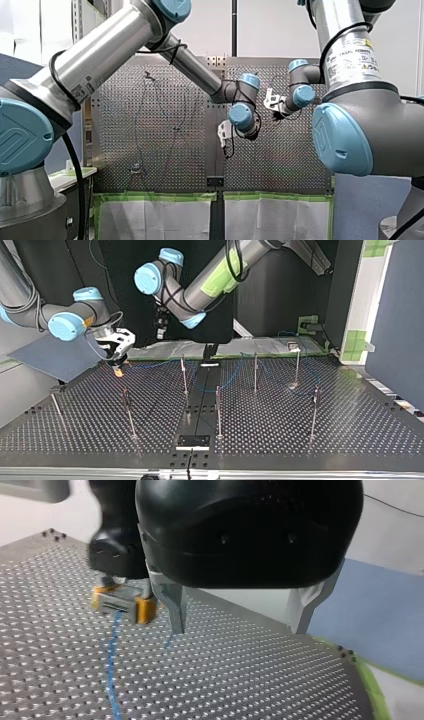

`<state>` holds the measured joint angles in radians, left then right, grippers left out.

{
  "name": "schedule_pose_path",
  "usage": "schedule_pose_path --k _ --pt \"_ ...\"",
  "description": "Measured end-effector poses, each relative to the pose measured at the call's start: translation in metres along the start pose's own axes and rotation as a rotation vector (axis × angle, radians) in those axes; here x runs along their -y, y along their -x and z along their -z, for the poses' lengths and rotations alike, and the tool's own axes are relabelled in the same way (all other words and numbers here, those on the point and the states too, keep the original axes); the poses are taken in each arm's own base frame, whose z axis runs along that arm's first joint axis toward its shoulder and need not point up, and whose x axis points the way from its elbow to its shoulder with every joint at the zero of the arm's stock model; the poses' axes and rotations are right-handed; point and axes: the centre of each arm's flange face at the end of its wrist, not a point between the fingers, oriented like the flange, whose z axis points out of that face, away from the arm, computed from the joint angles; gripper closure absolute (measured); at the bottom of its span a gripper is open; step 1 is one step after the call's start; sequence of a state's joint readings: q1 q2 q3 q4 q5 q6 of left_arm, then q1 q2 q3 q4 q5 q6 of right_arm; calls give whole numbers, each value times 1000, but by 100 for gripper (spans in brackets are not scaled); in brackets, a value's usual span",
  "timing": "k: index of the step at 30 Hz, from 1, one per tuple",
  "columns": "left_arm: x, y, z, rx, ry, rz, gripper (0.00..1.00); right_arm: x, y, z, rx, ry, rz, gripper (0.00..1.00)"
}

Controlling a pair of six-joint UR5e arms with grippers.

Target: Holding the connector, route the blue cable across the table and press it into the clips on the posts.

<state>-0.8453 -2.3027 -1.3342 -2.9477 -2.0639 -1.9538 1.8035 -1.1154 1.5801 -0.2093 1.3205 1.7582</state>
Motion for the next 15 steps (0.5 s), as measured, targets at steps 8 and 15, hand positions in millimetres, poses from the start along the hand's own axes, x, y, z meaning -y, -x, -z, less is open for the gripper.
schedule_pose_path --k 8,15 --pt "11 10 -15 57 38 30 0 0 1 0 -1 1 -3 100" --pt "19 37 -33 135 26 88 0 1 1 0 -3 -8 -4 100"
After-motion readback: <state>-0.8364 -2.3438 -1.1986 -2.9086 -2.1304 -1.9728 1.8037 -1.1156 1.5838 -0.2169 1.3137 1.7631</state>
